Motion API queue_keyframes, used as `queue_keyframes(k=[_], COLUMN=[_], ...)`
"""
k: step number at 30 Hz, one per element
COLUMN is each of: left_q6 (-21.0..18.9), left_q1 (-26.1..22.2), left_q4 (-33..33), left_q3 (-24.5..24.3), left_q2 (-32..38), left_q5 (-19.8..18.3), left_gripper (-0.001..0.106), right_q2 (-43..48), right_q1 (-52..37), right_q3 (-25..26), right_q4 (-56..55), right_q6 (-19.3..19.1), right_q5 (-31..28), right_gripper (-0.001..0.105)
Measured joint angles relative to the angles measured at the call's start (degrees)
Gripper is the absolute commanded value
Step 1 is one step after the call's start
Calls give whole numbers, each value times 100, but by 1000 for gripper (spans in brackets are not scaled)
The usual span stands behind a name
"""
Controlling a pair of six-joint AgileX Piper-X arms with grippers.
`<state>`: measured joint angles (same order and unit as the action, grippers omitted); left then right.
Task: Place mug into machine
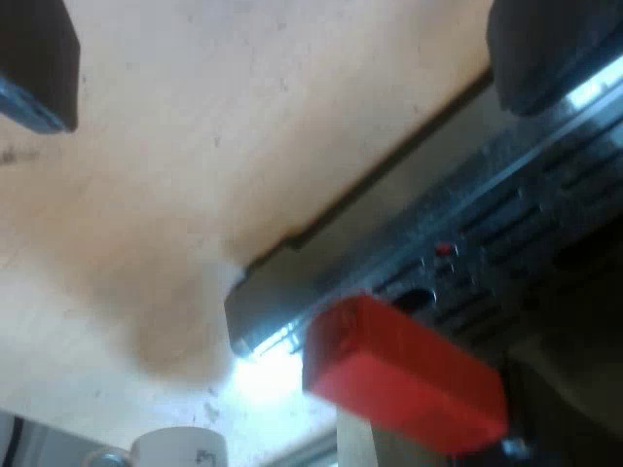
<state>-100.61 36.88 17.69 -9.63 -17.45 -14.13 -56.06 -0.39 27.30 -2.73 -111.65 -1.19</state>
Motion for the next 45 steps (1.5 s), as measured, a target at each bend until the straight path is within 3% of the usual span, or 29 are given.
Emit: queue_keyframes(k=[6, 8, 10, 13, 15, 23, 28, 36, 40, 45], left_q6=[0, 0, 0, 0, 0, 0, 0, 0, 0, 0], left_q1=[0, 0, 0, 0, 0, 0, 0, 0, 0, 0], left_q4=[-33, -33, -33, -64, -93, -536, -621, -621, -621, -621], left_q3=[0, 0, 0, 0, 0, 251, 250, 250, 250, 250], left_q2=[0, 0, 0, 0, 0, 0, 0, 0, 0, 0], left_q5=[470, 627, 696, 869, 869, 893, 1379, 1467, 1467, 1467], left_gripper=[87, 87, 87, 87, 87, 87, 87, 87, 87, 87], right_q2=[1485, 1616, 2257, 2580, 3282, 3814, 3814, 3731, 3283, 2735], right_q1=[0, 0, 0, 0, 0, 0, 421, 1886, 2940, 3811], right_q3=[0, 0, 0, -13, -33, -33, -42, -42, -64, -64], right_q4=[-1105, -1185, -1875, -2180, -2653, -3295, -3353, -3312, -2821, -2304], right_q6=[-108, -110, -110, -110, -110, -4, 6, 73, 516, 648], right_q5=[300, 386, 871, 1014, 1245, 2003, 2198, 1328, 310, -345], right_gripper=[0, 0, 0, 0, 0, 0, 0, 0, 0, 0])
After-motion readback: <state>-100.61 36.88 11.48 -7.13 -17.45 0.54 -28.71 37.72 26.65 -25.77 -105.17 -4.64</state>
